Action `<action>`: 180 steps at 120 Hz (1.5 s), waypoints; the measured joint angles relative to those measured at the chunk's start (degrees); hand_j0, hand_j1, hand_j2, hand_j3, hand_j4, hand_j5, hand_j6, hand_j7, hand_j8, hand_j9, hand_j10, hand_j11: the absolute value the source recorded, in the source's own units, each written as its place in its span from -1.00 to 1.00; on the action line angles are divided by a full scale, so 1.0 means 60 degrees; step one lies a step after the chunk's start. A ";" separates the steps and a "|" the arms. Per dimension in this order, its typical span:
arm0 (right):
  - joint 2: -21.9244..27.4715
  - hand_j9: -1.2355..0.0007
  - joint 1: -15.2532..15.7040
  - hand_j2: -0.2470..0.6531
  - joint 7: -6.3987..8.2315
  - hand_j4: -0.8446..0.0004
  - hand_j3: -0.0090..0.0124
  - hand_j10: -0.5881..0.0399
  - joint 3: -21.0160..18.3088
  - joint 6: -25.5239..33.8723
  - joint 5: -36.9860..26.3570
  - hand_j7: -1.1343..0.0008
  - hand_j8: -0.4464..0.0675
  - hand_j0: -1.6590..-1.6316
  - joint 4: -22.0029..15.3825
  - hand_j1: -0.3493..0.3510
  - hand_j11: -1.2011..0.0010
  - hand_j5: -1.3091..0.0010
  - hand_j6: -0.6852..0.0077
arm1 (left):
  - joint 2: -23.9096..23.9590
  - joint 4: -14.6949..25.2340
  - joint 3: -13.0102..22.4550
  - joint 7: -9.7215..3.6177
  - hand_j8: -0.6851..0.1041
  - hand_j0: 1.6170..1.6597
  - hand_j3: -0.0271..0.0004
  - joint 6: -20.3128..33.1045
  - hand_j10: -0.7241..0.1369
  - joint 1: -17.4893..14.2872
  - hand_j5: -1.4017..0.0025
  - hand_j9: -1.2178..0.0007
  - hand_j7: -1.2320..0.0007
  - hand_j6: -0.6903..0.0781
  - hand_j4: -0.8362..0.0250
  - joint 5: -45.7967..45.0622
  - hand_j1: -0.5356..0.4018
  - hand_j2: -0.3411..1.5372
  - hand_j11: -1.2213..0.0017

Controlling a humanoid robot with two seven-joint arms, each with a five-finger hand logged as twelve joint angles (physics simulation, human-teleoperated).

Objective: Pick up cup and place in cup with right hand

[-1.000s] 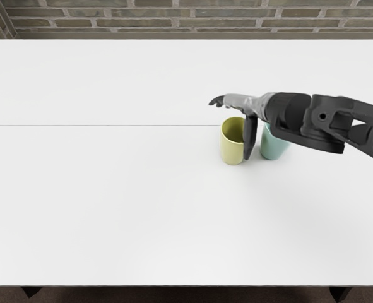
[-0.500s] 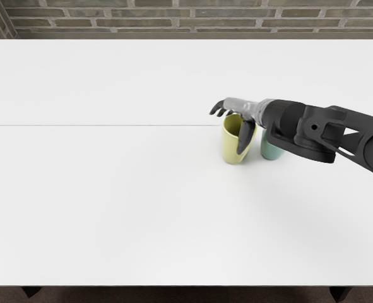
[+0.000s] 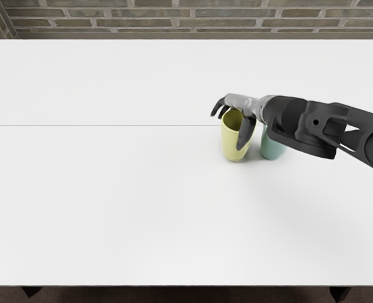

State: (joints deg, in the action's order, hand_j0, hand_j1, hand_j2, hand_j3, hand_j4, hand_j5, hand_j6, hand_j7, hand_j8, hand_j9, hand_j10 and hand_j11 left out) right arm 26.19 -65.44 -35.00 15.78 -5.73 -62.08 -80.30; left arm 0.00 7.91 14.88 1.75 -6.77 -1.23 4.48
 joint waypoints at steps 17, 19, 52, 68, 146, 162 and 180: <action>0.0124 0.26 -0.0052 -0.52 0.0001 0.17 -0.16 -0.24 0.0229 -0.0010 0.0121 0.20 -0.44 -0.87 -0.0160 0.08 0.24 0.30 -0.04 | 0.0000 0.0000 -0.0001 -0.0001 0.74 0.92 0.97 0.0000 0.68 0.0000 1.00 1.00 1.00 0.80 0.94 0.0000 0.89 -0.64 1.00; 0.0168 0.26 -0.0058 -0.50 0.0001 0.17 -0.16 -0.25 0.0284 -0.0018 0.0139 0.20 -0.46 -0.88 -0.0212 0.09 0.24 0.30 -0.04 | 0.0000 0.0000 0.0001 0.0000 0.74 0.92 0.97 0.0000 0.68 0.0000 1.00 1.00 1.00 0.80 0.94 0.0000 0.89 -0.64 1.00; 0.0839 0.16 -0.0099 -0.37 0.0001 0.06 -0.16 -0.23 0.0862 -0.0263 0.0408 0.09 -0.58 -0.89 -0.0946 0.22 0.13 0.20 -0.18 | 0.0000 0.0000 -0.0003 -0.0001 0.74 0.92 0.97 0.0000 0.68 0.0000 1.00 1.00 1.00 0.80 0.94 0.0000 0.89 -0.64 1.00; 0.0924 0.07 -0.0097 -0.17 0.0001 -0.04 -0.16 -0.23 0.1051 -0.0308 0.0506 -0.01 -0.58 -0.88 -0.1013 0.27 0.04 0.12 -0.30 | 0.0000 0.0000 -0.0003 -0.0001 0.74 0.92 0.97 0.0000 0.68 0.0000 1.00 1.00 1.00 0.80 0.94 0.0000 0.89 -0.64 1.00; 0.2876 0.00 -0.0097 -0.02 0.0000 -0.12 -0.16 -0.19 0.2859 -0.1893 0.1892 -0.10 -0.53 -0.86 -0.1921 0.32 -0.03 0.03 -0.39 | 0.0000 0.0000 -0.0001 -0.0001 0.74 0.92 0.97 0.0000 0.68 0.0000 1.00 1.00 1.00 0.80 0.94 0.0000 0.89 -0.64 1.00; 0.3139 0.00 -0.0094 -0.04 0.0000 -0.12 -0.17 -0.19 0.3112 -0.2089 0.2157 -0.10 -0.53 -0.85 -0.1946 0.32 -0.03 0.04 -0.39 | 0.0000 0.0000 -0.0001 -0.0002 0.74 0.92 0.97 0.0000 0.68 0.0000 1.00 1.00 1.00 0.80 0.94 0.0000 0.89 -0.64 1.00; 0.3416 0.01 -0.0092 -0.03 -0.0001 -0.12 -0.23 -0.21 0.3219 -0.2229 0.2390 -0.09 -0.57 -0.83 -0.1953 0.31 -0.01 0.05 -0.41 | 0.0000 0.0000 -0.0002 -0.0001 0.74 0.92 0.97 0.0000 0.68 0.0000 1.00 1.00 1.00 0.80 0.94 0.0000 0.89 -0.64 1.00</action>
State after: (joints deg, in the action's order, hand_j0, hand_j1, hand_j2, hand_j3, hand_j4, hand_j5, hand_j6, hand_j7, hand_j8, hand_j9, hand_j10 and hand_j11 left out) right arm 46.69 -65.99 -35.01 35.09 -19.10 -47.74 -92.02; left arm 0.00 7.91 14.87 1.75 -6.77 -1.23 4.48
